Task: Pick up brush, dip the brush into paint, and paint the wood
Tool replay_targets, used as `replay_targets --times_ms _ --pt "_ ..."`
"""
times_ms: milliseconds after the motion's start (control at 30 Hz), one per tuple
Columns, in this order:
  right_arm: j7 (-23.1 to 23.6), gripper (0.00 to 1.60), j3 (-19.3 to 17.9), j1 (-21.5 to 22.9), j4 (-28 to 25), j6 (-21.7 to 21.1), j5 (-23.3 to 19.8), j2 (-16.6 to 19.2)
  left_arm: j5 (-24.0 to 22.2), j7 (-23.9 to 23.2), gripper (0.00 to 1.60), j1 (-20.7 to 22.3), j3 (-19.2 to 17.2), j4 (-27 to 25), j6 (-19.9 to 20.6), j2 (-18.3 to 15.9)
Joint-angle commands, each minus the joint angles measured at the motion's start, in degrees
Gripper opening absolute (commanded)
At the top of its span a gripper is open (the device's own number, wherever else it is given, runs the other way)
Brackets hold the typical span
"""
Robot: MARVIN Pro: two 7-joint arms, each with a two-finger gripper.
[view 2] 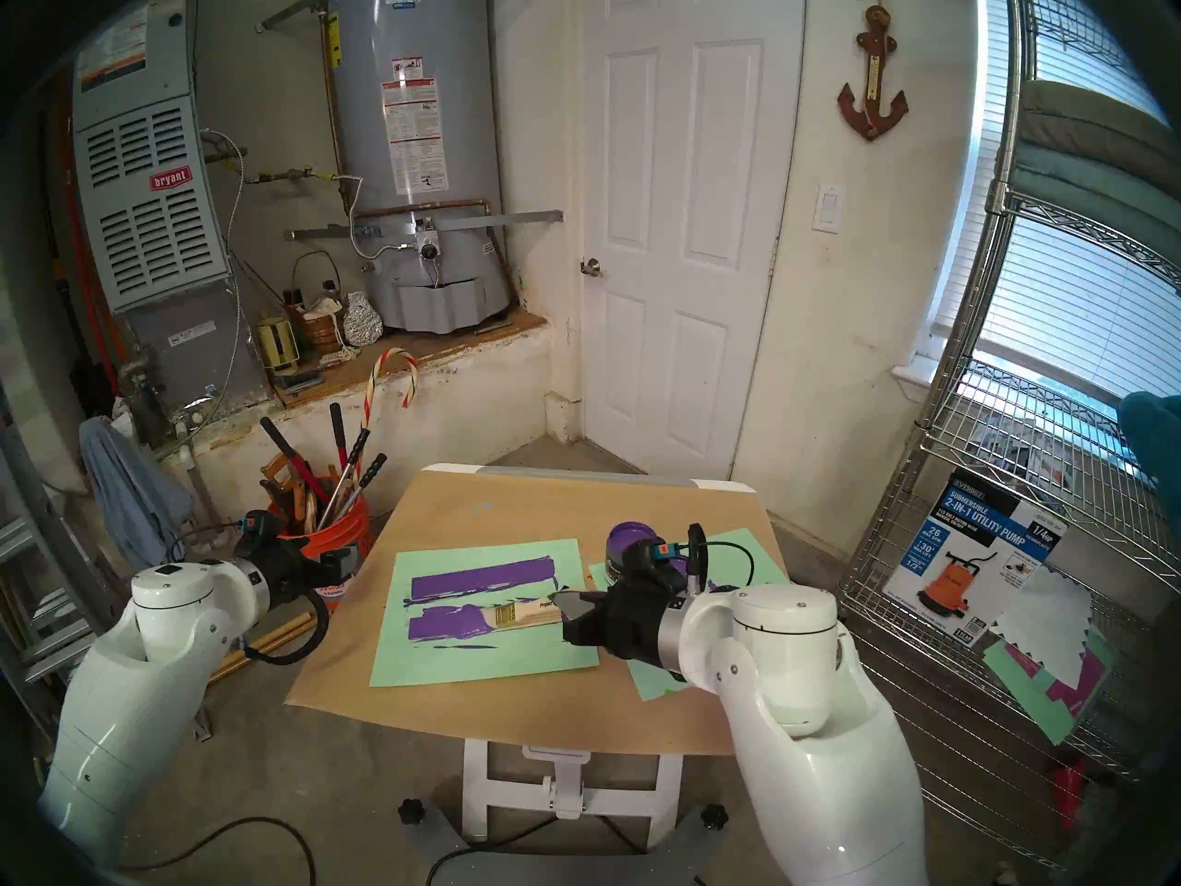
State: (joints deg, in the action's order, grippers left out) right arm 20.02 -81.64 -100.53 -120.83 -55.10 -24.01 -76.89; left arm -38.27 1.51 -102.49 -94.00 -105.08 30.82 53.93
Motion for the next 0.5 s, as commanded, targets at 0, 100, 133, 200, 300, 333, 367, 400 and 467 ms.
replay_targets --times_ms 0,100,133,200,300,333,367,400,467 --pt "0.07 0.00 -0.31 0.37 -0.36 0.10 0.05 0.41 -0.13 0.08 1.60 0.22 -0.54 -0.85 -0.10 -0.07" --pt "0.19 0.00 -0.66 0.44 -0.09 0.10 -0.11 0.56 -0.13 0.08 1.60 0.22 -0.54 -0.85 -0.10 -0.08" --pt "0.23 0.00 -0.76 0.47 0.01 0.10 -0.17 0.63 -0.13 0.08 1.60 0.22 -0.54 -0.85 -0.10 -0.08" --pt "0.36 0.00 -0.94 0.43 0.24 0.10 -0.21 0.86 -0.13 0.08 1.60 0.22 -0.54 -0.85 -0.10 -0.07" --pt "0.54 0.00 -1.20 0.33 0.69 0.10 -0.30 1.25 -0.13 0.08 1.60 0.22 -0.54 -0.85 -0.10 -0.07" --pt "0.56 0.00 -1.26 0.23 0.61 0.10 -0.32 1.36 -0.13 0.08 1.60 0.22 -0.55 -0.85 -0.10 -0.07" --pt "0.47 0.00 -1.30 0.13 0.39 0.10 -0.29 1.44 -0.13 0.08 1.60 0.22 -0.55 -0.85 -0.10 -0.07" --pt "0.44 0.00 -1.33 0.06 0.25 0.10 -0.29 1.49 -0.13 0.08 1.60 0.22 -0.55 -0.85 -0.10 -0.07" --pt "0.43 0.00 -1.50 -0.08 -0.05 0.10 -0.28 1.68 -0.13 0.08 1.60 0.22 -0.54 -0.85 -0.10 -0.07"
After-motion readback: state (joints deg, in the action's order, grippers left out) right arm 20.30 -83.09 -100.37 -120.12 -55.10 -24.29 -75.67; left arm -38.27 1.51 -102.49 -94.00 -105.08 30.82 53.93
